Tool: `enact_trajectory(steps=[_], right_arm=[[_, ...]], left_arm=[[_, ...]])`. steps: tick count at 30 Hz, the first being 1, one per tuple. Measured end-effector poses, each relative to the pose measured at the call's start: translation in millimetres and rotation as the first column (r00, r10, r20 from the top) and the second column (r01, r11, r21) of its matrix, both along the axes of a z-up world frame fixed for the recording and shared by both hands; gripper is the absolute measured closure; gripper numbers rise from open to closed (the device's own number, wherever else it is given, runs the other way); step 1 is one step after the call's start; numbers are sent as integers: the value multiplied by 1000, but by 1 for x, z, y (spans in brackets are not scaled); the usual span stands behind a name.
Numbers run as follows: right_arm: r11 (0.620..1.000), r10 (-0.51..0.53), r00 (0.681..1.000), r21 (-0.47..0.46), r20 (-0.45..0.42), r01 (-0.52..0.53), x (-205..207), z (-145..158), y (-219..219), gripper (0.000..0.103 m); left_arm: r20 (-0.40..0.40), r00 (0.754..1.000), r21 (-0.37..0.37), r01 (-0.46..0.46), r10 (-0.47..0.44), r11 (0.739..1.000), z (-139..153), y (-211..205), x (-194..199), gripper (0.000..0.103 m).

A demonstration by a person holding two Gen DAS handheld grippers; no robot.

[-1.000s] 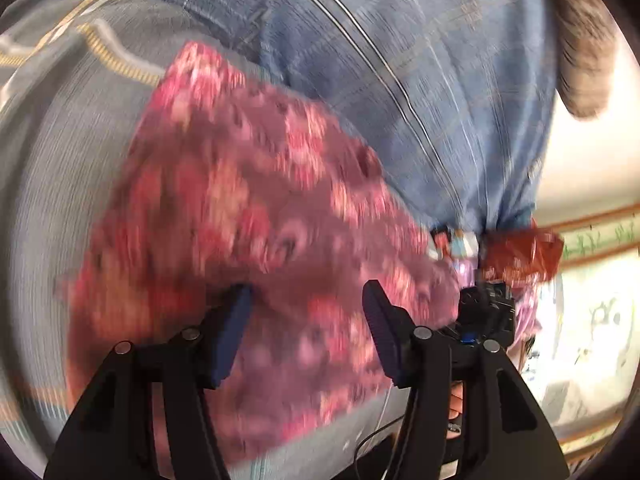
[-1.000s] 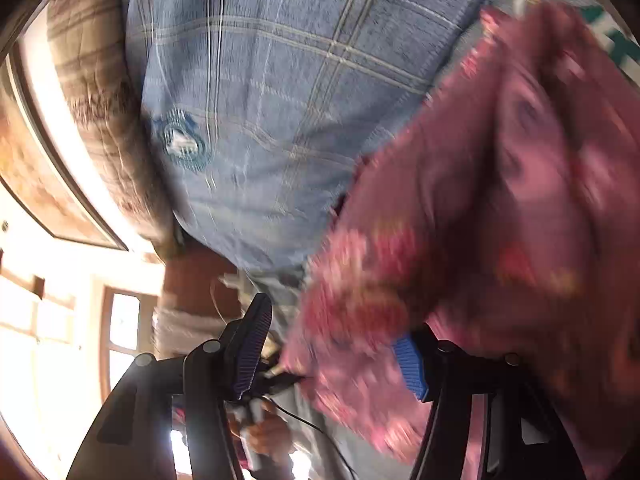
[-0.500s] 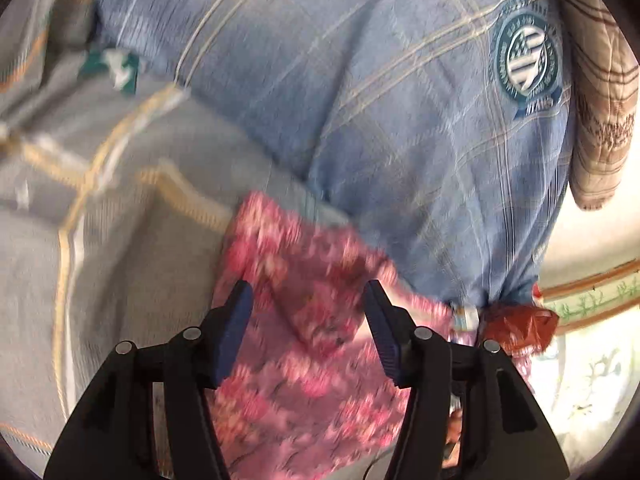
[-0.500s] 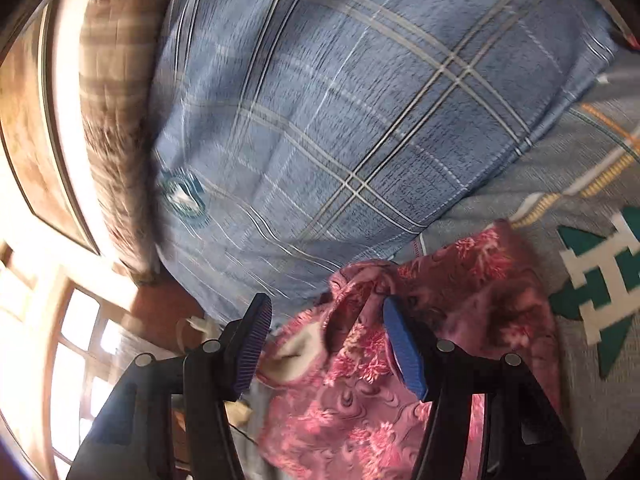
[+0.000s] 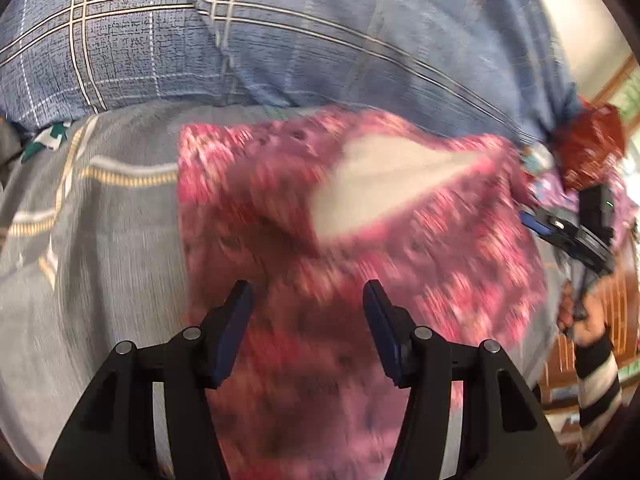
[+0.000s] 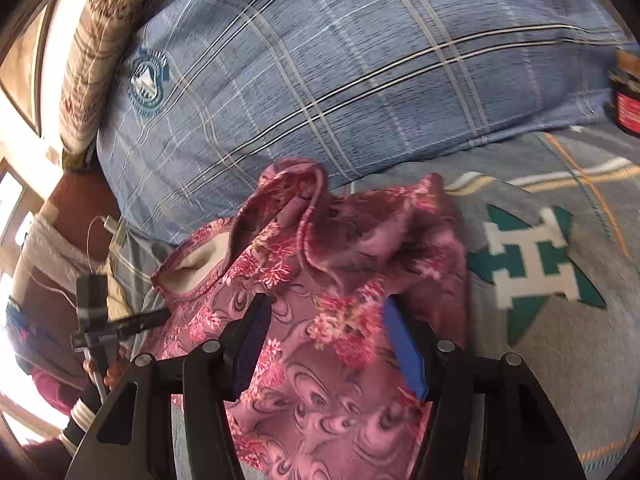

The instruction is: Fold small clothes

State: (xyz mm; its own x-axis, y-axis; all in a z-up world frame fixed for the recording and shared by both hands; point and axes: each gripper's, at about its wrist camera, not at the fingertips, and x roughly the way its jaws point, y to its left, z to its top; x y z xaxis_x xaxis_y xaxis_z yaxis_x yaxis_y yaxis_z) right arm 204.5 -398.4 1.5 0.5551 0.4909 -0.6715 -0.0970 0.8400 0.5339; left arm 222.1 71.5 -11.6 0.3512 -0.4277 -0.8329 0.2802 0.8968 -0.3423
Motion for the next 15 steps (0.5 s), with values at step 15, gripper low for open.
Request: enact_trajectory(steps=[15], right_arm=[[975, -197, 980, 105, 12, 194, 36, 11, -37, 42]], left_arm=[[-109, 916, -154, -400, 387, 903, 15, 73, 89, 47]])
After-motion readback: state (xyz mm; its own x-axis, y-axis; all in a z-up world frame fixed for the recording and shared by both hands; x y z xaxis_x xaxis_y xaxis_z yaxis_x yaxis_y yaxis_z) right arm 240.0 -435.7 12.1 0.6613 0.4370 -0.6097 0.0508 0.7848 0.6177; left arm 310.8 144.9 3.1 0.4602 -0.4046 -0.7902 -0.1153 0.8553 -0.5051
